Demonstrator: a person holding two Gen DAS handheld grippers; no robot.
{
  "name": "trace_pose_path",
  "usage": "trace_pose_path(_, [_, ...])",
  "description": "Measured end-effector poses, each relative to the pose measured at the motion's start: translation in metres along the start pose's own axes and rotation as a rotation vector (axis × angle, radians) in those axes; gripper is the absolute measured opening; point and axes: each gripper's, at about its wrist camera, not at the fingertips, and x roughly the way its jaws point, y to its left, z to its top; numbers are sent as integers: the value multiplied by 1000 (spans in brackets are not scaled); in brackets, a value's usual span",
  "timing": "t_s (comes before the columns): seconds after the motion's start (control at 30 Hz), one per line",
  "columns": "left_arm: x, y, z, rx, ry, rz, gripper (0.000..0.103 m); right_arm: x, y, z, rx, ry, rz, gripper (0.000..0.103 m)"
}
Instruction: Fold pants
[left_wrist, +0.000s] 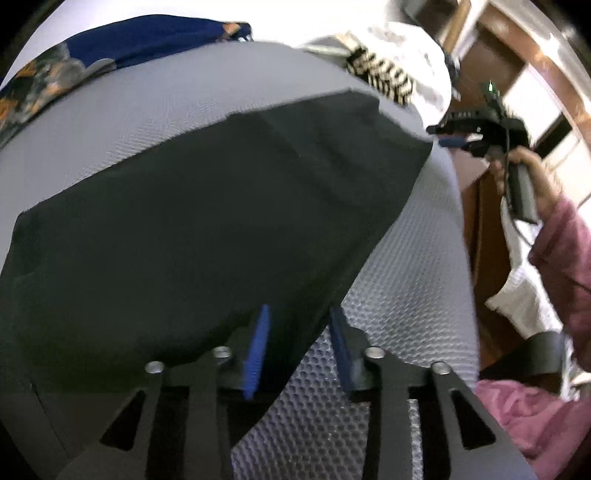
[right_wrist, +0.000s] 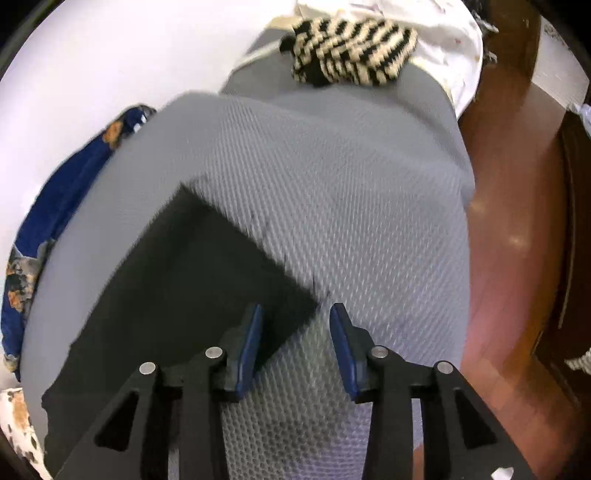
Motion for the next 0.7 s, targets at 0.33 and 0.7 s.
trace_pose_path(0.33, [-46,69,8,-247,-179,90,45,54,90,71,-301,141,220,36])
trace_pose_path(0.7, [-45,121,4,-398,-182,259,45,80,110,101,-409,226,219,36])
